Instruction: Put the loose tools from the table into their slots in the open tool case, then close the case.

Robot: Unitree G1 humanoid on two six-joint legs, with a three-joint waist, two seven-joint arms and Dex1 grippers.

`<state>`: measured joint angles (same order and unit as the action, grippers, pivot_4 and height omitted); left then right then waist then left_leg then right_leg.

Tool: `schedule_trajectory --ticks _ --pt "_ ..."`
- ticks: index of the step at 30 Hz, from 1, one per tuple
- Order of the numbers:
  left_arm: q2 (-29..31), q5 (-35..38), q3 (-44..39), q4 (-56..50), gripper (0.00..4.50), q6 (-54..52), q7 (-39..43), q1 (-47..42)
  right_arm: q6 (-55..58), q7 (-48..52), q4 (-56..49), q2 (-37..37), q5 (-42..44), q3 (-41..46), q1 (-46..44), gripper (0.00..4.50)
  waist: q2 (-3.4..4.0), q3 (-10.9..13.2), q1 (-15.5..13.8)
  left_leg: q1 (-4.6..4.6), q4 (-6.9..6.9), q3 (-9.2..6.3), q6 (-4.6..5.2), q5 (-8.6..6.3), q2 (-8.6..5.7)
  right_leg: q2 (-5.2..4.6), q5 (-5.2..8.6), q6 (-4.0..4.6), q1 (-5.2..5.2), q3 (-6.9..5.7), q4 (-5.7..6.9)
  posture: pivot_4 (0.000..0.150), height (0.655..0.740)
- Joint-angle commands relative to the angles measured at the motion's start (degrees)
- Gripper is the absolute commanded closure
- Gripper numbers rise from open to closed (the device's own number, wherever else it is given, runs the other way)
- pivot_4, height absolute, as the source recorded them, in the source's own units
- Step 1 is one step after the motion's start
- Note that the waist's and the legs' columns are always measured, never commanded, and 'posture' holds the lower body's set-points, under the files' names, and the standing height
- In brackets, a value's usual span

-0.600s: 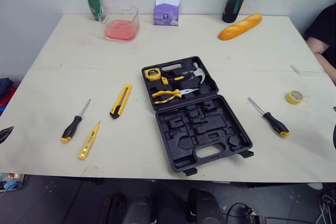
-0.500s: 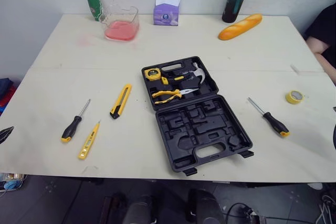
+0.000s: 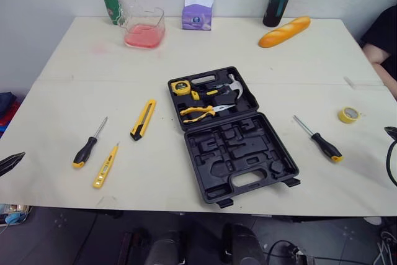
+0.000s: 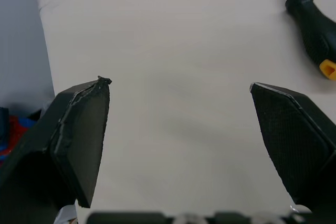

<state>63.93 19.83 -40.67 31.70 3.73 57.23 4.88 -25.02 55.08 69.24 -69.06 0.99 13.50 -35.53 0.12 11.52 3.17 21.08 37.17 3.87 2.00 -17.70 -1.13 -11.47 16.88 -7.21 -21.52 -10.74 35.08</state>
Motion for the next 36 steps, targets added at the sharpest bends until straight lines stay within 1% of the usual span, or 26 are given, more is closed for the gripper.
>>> schedule_trajectory --ticks 1,8,11,14,19,21,24,25,27,28,29,33,34,36 --pt "-0.21 1.02 -1.9 -1.98 0.02 -0.25 -0.18 -0.02 -0.34 0.31 -1.57 -0.23 1.27 0.74 -0.64 0.0 0.0 0.0 0.0 0.0 0.0 0.0 0.0 0.0 0.0 0.0 0.0 0.0 0.0 0.0 0.0 0.15 0.74" --pt "-0.58 1.05 -1.69 -4.6 0.02 -1.5 -0.07 0.15 -0.4 1.69 -3.25 0.76 2.01 1.05 -0.38 0.0 0.0 0.0 0.0 -0.01 0.0 0.01 0.0 0.0 0.01 0.02 0.0 0.0 0.0 0.0 0.0 0.15 0.74" --pt "-1.02 1.68 -1.25 -7.72 0.02 -2.96 0.53 0.24 0.89 5.01 -5.09 1.46 2.61 0.39 -0.15 0.0 0.0 0.0 -0.04 0.0 0.01 0.01 0.0 0.0 0.01 0.01 0.0 0.0 0.0 0.01 0.0 0.15 0.74" --pt "-1.75 2.09 0.09 -12.14 0.02 -4.83 -0.25 -0.99 2.75 7.49 -8.86 3.66 3.98 0.15 -1.29 0.0 -0.01 0.0 -0.11 0.0 0.04 0.0 0.0 0.0 0.01 0.02 0.0 0.0 0.02 0.0 0.01 0.15 0.74" --pt "-4.96 3.76 3.35 -24.53 0.02 -11.73 -2.19 -1.39 7.72 10.49 -17.67 7.8 5.86 -1.03 -1.63 0.0 0.0 0.0 -0.14 0.02 0.09 -0.02 0.0 0.0 0.04 0.03 -0.02 0.0 0.02 0.03 0.04 0.15 0.74" --pt "-6.64 3.68 4.67 -28.81 0.02 -13.78 -4.19 -1.79 9.89 10.74 -20.83 9.22 6.73 -1.33 -1.55 0.0 0.0 0.0 -0.29 0.03 0.08 -0.02 -0.01 0.0 0.04 0.04 -0.02 0.0 0.01 0.02 0.02 0.15 0.74" --pt "-9.89 5.17 9.71 -38.12 0.02 -19.94 -7.91 -3.62 12.59 11.21 -25.98 12.26 6.88 -3.21 -1.7 0.0 -0.01 -0.01 -0.66 0.06 0.1 -0.04 -0.01 0.0 0.04 0.05 -0.02 0.0 0.02 0.02 0.0 0.15 0.74" --pt "-10.76 5.39 12.08 -41.36 0.0 -21.91 -9.04 -4.53 13.46 11.2 -27.4 13.28 6.78 -3.88 -1.87 0.24 -0.01 -0.01 -0.91 0.07 0.17 -0.04 -0.01 -0.01 0.04 0.06 -0.02 0.0 0.03 0.03 0.02 0.15 0.74" --pt "-12.29 6.45 16.09 -46.02 0.55 -25.96 -10.55 -6.65 14.92 11.12 -29.21 14.85 6.25 -5.36 -2.32 0.86 -0.02 -0.01 -1.42 0.06 0.26 -0.05 -0.01 0.0 0.05 0.07 -0.06 -0.01 0.05 0.05 0.06 0.15 0.74" --pt "-13.31 6.63 18.1 -47.55 0.88 -27.53 -11.65 -8.16 15.42 10.72 -29.69 15.7 5.82 -6.07 -2.72 1.38 -0.02 -0.01 -1.55 0.08 0.31 -0.06 -0.01 0.0 0.05 0.07 -0.07 0.0 0.05 0.05 0.09 0.15 0.74" --pt "-13.89 6.67 19.67 -48.39 1.3 -29.22 -12.51 -9.45 15.82 9.98 -29.86 16.51 5.33 -6.74 -3.2 1.83 -0.02 -0.01 -1.65 0.07 0.32 -0.06 -0.01 -0.01 0.05 0.07 -0.07 0.0 0.05 0.06 0.11 0.15 0.74" --pt "-16.31 5.25 26.31 -49.72 3.2 -33.08 -14.98 -14.57 15.42 7.89 -29.83 19.07 3.19 -9.53 -4.13 3.93 -0.02 -0.01 -1.87 0.18 0.35 -0.13 -0.01 0.0 0.04 0.15 -0.07 0.0 0.03 0.1 0.06 0.15 0.74" --pt "-16.91 4.86 27.65 -49.6 3.74 -33.71 -15.61 -15.76 15.22 7.61 -29.59 19.51 2.81 -10.03 -4.36 4.46 -0.02 -0.01 -1.96 0.19 0.35 -0.15 -0.01 0.0 0.03 0.16 -0.07 0.0 0.03 0.09 0.04 0.15 0.74" --pt "-18.17 3.46 31.04 -48.91 4.43 -34.8 -16.43 -18.33 15.07 6.15 -28.78 20.77 1.83 -10.94 -5.19 4.5 -0.06 -0.03 -1.88 0.19 0.41 -0.15 0.0 0.0 0.03 0.17 -0.07 -0.01 0.06 0.09 0.04 0.15 0.74"
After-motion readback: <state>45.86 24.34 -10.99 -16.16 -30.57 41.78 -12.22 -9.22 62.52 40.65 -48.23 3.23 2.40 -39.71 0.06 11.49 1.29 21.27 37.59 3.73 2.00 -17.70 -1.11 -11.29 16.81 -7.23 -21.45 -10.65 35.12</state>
